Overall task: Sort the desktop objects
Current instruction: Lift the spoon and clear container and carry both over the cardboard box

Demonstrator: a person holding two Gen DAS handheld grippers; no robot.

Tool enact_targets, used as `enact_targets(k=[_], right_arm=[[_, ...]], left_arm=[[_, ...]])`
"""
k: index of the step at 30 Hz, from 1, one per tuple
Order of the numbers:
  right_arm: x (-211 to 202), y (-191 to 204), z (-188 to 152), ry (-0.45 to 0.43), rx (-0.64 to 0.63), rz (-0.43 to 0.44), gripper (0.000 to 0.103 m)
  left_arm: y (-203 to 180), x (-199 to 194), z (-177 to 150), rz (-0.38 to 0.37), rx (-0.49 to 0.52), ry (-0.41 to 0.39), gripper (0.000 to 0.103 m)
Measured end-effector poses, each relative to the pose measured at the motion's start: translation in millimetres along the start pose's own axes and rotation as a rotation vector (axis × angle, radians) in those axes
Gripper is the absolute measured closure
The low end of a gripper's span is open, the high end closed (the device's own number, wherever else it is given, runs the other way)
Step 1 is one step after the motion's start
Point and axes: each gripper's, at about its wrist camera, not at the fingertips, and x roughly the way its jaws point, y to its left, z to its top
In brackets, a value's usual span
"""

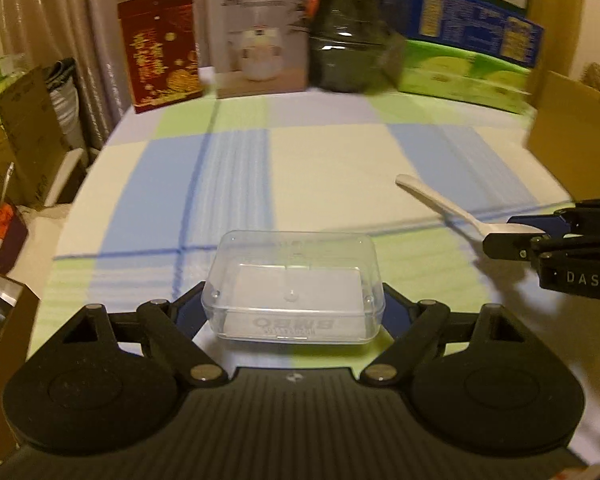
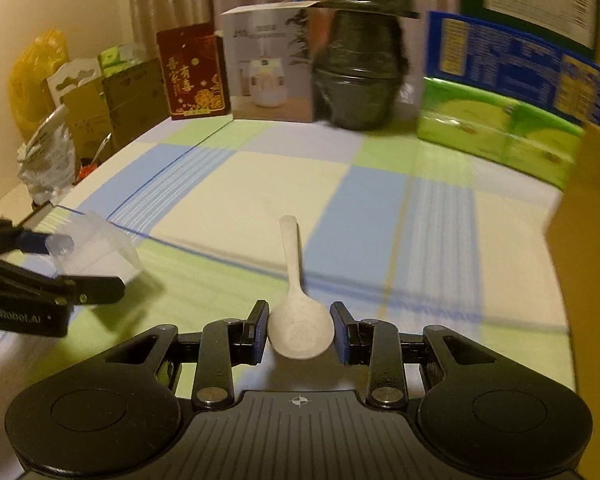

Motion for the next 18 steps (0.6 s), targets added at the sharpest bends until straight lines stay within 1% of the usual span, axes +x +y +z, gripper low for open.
enact_targets(k=[3,5,7,12,18], right_arm=[[-27.3,-0.2,-15.4,-0.003,0.017,-0.012,0.073],[-43.5,-0.2,-25.9,-0.002,0.029,-0.020,0.073],[-60.0,-0.6,-35.0,-0.005,0.038,-0.030,0.073],[-97.1,-2.6,-42.9,-0.024,0.056,-0.050,0.073],[-144.7,-8.0,-41.4,-0.059,0.070,-0.064,0.073]], left_arm=[[-19.9,-20.1,-6.9,-0.032,0.020,0.005,0.020],[-32.8,-32.9,-9.0,-0.033,0.052,-0.001,0.020],[-41.2,-46.0,-7.9,-0.033,0.062,-0.018,0.020],[-57.3,-75.0,-4.8,-0.027,0.026,-0.052,0.020],[-85.2,-109.5,-3.4,-0.026,-0.029,-0.077,0.020]])
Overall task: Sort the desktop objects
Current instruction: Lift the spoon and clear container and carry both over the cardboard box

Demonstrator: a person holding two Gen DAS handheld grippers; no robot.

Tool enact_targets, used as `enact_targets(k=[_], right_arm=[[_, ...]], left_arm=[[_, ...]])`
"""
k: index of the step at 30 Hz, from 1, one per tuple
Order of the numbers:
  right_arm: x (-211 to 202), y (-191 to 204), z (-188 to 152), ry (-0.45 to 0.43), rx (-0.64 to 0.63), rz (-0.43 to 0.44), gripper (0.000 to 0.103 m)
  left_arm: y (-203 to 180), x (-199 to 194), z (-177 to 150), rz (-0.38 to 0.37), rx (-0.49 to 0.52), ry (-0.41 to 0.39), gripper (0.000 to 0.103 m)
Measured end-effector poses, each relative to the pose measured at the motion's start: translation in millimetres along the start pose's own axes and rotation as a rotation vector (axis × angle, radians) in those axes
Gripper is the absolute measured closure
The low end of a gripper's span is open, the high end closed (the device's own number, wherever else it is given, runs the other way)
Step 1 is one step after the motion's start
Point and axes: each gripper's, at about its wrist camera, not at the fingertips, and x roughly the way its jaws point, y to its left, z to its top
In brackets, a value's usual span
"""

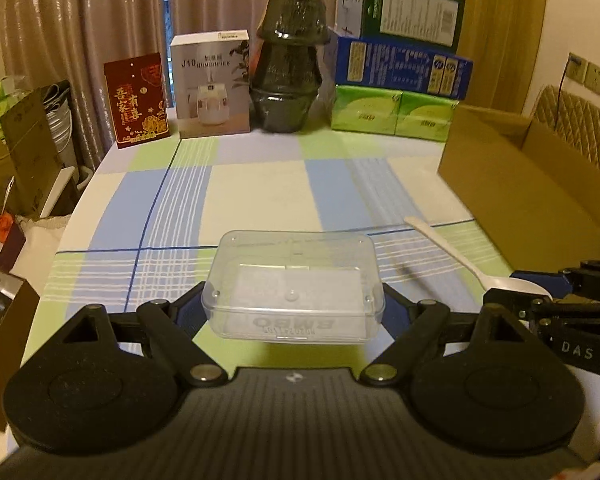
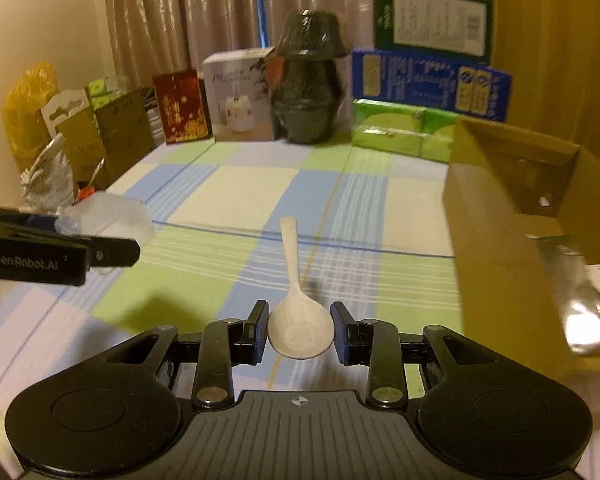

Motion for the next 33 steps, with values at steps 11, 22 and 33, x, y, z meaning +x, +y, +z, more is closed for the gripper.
enact_targets(k=[11,22,33], right_arm=[[-87.7,-27.7,3.4,-0.084,0.058,-0.035,0.073],[-152.9,-56.5,-1.8,-0.139,0.085,-0.083,0.073],[-189.3,-95.1,-7.5,-0.176,0.146,-0.139,0.073]], left_arm=[[-46.2,-58.5,-1.6,-0.002,-0.089,-0.006,0.020],[-105.7,-92.3,-4.2,-0.051,-0.064,-0.023,0.020],[-158.9,-104.9,3.2,-0.120,-0.022,-0.028,0.020]])
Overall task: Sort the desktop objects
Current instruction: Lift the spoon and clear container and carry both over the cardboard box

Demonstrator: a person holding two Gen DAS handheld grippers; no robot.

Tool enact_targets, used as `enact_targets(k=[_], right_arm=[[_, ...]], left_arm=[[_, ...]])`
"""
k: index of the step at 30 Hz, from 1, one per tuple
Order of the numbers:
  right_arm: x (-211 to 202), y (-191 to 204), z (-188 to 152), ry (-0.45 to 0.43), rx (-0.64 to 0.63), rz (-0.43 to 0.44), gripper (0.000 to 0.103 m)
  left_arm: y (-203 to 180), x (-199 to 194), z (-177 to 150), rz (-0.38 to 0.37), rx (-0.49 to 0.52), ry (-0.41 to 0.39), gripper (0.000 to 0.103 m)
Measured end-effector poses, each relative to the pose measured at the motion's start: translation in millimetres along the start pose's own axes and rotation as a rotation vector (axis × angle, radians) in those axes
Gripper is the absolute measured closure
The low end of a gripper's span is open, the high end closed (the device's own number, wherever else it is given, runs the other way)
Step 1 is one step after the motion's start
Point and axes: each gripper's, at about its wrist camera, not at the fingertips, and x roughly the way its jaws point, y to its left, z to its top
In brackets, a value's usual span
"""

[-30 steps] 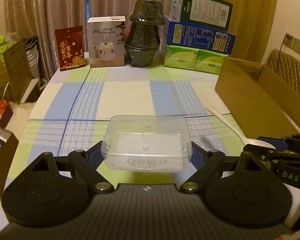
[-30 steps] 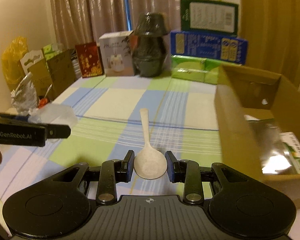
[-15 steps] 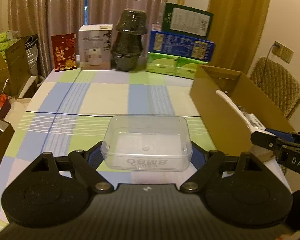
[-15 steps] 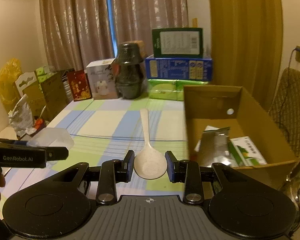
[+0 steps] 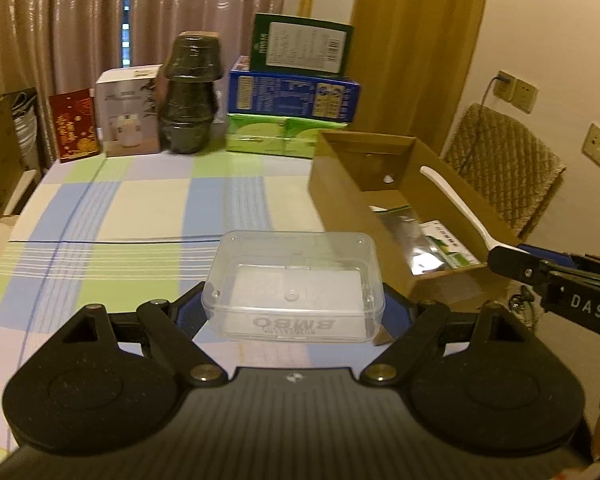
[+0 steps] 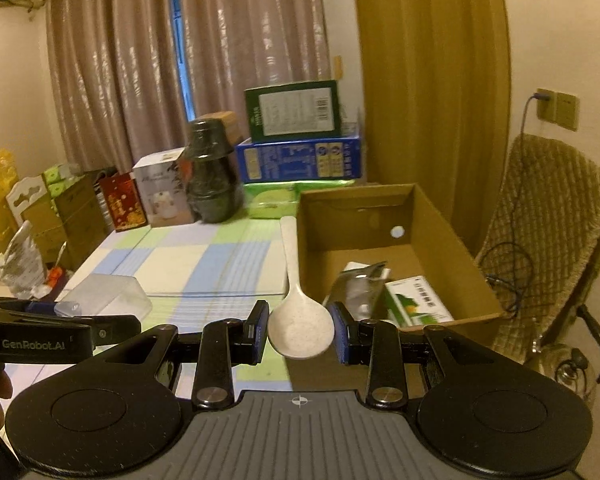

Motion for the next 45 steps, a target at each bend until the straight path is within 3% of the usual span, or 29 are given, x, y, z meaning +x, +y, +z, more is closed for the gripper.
enact_targets(k=[11,24,36,45], right_arm=[[-24.9,-40.1,-2.3,-0.016,0.044,-0.087,0.073],[-33.2,-76.2,2.7,-0.033,0.082,-0.133,0.073],[-16.0,-93.5,10.2,-0.023,0.065,-0.131,0.073],[23.7,-109.5,32.1,0.000,0.039,-0.109,0.073]], left_arm=[[-51.5,6.4,1.4,-0.100,0.052,0.016,0.020],[-92.4,20.3,10.8,-0.146,0.109,0.023,0.020],[-111.8,43.5,29.1,-0.153,0.132,0.029,0.020],[-115.7,76.3,59.3,-0.165,0.120,0.029,0.020]])
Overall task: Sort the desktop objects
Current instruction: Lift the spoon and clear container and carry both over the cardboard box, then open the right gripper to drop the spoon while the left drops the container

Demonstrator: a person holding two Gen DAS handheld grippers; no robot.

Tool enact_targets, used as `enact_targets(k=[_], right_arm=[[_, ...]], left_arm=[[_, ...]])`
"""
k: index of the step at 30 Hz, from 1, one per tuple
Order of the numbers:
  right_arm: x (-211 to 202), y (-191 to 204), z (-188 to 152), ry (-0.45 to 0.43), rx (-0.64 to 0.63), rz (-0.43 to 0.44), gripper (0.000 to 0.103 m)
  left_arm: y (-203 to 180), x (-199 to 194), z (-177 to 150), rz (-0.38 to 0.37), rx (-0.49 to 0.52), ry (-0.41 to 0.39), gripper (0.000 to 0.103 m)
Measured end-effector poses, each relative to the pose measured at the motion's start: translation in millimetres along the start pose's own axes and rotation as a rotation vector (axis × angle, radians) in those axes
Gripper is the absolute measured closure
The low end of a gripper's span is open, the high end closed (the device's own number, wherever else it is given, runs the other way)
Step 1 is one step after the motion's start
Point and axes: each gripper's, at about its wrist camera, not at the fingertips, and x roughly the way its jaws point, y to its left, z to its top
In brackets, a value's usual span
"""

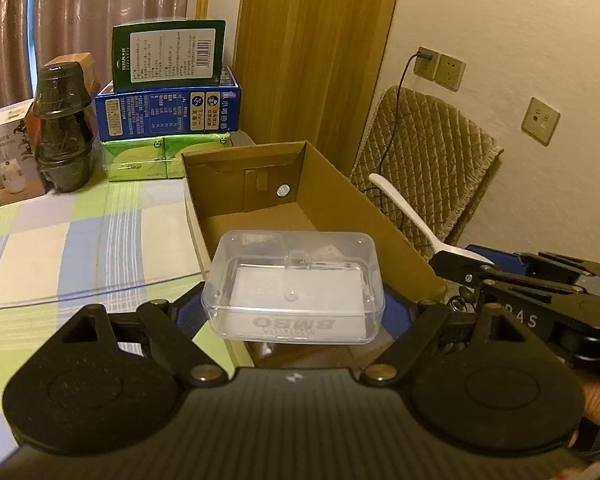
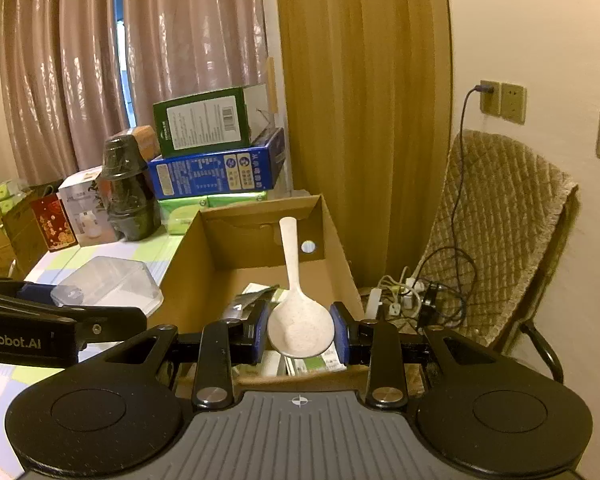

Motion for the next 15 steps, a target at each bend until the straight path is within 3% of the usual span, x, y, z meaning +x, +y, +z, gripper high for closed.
enact_targets(k=[15], right_arm=[[65.9,-13.7,19.5,0.054,0.002,0.010,0.073]], left_arm=[[16.4,62.2,35.5,-0.006,-0.025,0.030,0.020]])
